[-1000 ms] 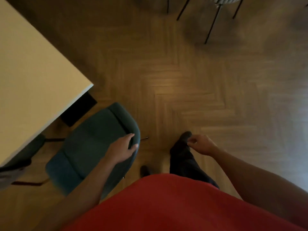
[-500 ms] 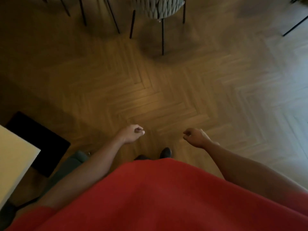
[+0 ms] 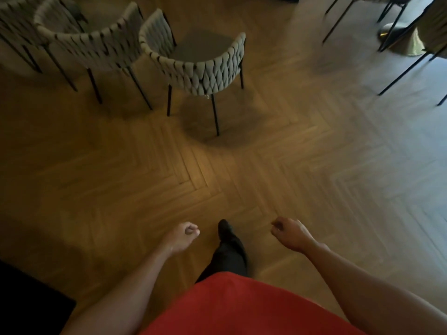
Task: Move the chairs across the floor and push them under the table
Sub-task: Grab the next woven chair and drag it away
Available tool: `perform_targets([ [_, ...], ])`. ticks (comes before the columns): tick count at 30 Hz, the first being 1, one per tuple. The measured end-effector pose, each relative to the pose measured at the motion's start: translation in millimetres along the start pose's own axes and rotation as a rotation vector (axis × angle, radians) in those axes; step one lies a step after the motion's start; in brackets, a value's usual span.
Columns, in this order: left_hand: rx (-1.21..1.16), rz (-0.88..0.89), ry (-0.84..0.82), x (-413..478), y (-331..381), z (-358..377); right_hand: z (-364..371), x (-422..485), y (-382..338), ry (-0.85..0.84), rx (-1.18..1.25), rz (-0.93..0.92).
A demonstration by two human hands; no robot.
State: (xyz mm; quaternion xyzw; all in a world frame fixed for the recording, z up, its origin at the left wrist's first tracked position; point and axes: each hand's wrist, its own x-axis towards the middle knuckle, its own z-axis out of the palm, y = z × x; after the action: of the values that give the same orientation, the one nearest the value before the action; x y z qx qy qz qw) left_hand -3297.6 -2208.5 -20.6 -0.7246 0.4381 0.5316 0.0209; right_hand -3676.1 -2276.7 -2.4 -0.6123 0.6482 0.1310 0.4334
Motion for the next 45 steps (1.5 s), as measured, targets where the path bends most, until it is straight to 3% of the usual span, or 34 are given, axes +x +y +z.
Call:
perform_targets([
  [13,0.299,0.255,0.141,166.0,226.9,-288.8,-231.0,202.6,-212.2,0.178,0.021,-0.161],
  [27,0.422,0.124,0.214,317.4,282.4,-512.1,-358.6,453.2,-393.1,0.046,-0.163,-0.322],
  [33,0.708,0.180,0.244,414.1,264.8,-627.7,-366.2,526.5,-477.8,0.076,-0.232,-0.378],
  [38,1.078,0.284,0.182,521.9,259.6,-709.5,-339.2,580.0,-513.1,0.092,-0.331,-0.295],
  [42,1.302,0.374,0.095,588.4,255.1,-747.2,-308.9,620.3,-538.4,0.002,-0.428,-0.226],
  [45,1.329,0.392,-0.023,622.6,250.2,-757.0,-289.1,645.5,-556.7,-0.076,-0.466,-0.136],
])
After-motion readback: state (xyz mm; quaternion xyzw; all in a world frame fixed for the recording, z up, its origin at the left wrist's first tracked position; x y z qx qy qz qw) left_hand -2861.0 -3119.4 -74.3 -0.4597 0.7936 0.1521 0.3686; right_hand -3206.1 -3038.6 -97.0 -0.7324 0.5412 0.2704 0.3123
